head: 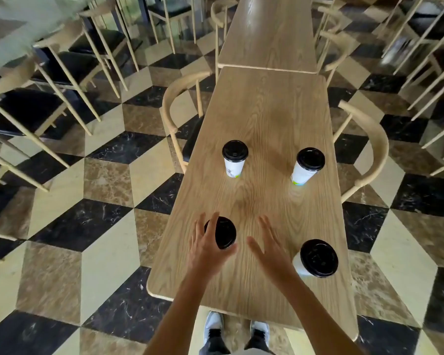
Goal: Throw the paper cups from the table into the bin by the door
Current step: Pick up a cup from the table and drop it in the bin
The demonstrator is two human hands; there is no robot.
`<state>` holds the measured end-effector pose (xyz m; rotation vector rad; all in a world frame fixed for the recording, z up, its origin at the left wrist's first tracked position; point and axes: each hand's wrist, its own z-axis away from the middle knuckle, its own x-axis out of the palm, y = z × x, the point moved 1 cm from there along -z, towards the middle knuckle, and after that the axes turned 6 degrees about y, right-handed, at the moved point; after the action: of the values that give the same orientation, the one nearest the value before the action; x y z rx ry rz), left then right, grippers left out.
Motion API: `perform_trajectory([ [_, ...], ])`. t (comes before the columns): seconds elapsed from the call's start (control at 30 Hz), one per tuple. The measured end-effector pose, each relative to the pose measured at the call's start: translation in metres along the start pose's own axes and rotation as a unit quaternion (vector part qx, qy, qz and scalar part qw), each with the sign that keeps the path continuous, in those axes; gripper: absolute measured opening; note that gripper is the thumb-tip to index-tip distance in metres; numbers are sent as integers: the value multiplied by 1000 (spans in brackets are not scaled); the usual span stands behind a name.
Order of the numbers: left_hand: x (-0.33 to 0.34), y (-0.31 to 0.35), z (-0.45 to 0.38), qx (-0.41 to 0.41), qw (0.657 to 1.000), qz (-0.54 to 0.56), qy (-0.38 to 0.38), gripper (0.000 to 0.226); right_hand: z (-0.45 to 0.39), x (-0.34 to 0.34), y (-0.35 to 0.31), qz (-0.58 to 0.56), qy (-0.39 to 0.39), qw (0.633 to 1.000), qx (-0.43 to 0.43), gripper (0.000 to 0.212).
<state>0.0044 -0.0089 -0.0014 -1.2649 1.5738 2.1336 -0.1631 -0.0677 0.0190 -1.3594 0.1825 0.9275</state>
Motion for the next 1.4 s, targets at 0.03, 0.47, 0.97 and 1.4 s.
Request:
perform_trajectory([
  [0.03, 1, 0, -2, -1, 1000, 4, -1, 96, -2, 0, -1, -4, -6, 1000, -1, 78],
  [0.47, 12, -6, -2, 15, 998, -2, 68, 77, -21, 6, 7, -17, -58, 998, -15, 73],
  [0.97, -51, 37, -1, -88, 967, 230, 71, 78, -22, 4, -4, -90, -33, 995, -40, 71],
  [1.4, -98, 54, 1, -27, 917, 397, -18, 70, -3, -30, -58, -186, 98, 977, -47, 78],
])
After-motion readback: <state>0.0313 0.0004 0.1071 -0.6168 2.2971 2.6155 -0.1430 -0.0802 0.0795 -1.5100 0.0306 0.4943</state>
